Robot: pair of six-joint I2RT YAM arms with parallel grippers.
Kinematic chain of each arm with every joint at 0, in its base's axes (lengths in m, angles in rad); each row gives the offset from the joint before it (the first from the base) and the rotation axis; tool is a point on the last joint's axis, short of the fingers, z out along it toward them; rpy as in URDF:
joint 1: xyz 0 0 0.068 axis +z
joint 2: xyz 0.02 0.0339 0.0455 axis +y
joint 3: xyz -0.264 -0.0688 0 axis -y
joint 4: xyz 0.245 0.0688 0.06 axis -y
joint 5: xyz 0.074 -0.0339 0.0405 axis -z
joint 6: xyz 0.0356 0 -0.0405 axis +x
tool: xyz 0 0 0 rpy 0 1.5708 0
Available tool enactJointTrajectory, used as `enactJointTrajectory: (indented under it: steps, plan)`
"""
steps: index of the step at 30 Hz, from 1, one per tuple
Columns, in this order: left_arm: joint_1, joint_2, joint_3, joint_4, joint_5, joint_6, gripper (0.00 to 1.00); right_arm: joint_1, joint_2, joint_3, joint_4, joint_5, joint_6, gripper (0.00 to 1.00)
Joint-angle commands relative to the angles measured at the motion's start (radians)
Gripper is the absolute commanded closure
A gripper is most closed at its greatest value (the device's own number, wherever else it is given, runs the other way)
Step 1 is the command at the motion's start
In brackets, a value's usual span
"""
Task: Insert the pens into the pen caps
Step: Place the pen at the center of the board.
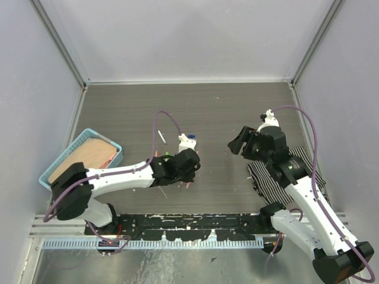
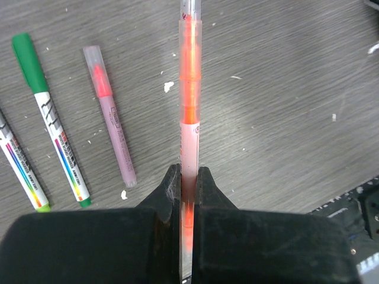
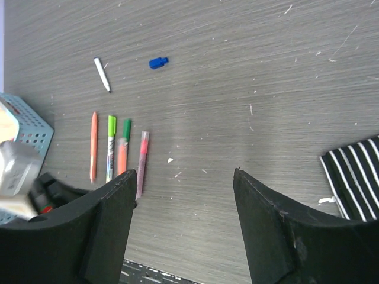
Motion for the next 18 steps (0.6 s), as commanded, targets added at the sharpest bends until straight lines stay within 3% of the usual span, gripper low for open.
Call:
enactJointTrajectory:
  steps: [1, 15, 18]
  plan:
    - [-0.001, 0.093, 0.075, -0.082, -0.026, -0.052, 1.00, -0.018, -0.042, -0.017, 0.069, -0.111, 0.011, 0.29]
    - [-0.001, 0.303, 0.217, -0.211, -0.142, -0.124, 1.00, -0.019, -0.029, -0.049, 0.071, -0.129, -0.004, 0.29]
    - [-0.001, 0.334, 0.246, -0.248, -0.152, -0.137, 0.94, -0.019, -0.025, -0.057, 0.076, -0.131, -0.008, 0.29]
